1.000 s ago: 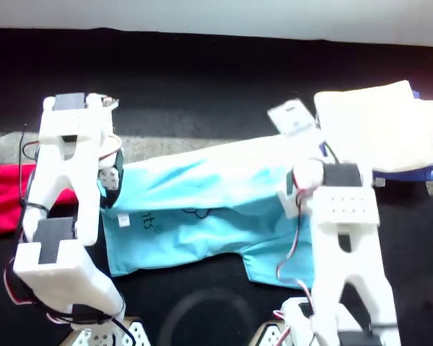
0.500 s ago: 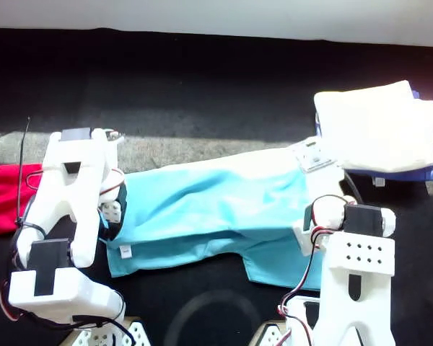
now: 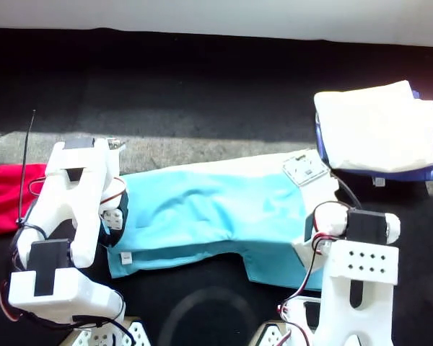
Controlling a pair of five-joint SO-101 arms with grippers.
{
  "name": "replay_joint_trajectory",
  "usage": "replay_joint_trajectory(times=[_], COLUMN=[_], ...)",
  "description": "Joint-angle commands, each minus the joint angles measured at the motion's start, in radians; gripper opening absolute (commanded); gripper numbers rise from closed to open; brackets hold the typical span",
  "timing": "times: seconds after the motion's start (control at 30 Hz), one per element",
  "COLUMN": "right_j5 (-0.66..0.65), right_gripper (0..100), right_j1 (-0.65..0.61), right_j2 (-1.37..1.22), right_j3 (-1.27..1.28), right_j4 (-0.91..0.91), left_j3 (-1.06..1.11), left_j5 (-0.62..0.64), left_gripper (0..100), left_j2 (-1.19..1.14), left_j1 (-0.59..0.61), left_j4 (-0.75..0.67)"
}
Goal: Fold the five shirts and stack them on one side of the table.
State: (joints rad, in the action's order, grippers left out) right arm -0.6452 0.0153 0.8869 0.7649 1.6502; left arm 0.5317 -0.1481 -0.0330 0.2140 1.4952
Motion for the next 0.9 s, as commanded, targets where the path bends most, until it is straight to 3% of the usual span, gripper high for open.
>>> replay_joint_trajectory(times=[0.0,0.27,0.73,0.87], right_j5=[-0.046,-0.074,-0.074,-0.074], right_gripper=[0.6,0.6,0.9,7.6], right_j1=[0.01,0.099,0.114,0.117], right_j2=[0.024,0.024,0.022,0.024], right_j3=[0.047,0.196,0.2,0.186], right_j4=[0.01,-0.166,-0.11,-0.102], left_j3=[-0.004,0.002,0.001,-0.004], left_j5=[-0.009,-0.009,-0.009,-0.009], left_gripper=[1,1,1,9], left_j2=[0.041,0.041,0.041,0.05], left_j1=[0.008,0.008,0.008,0.008], left_j4=[-0.005,-0.005,0.002,0.003])
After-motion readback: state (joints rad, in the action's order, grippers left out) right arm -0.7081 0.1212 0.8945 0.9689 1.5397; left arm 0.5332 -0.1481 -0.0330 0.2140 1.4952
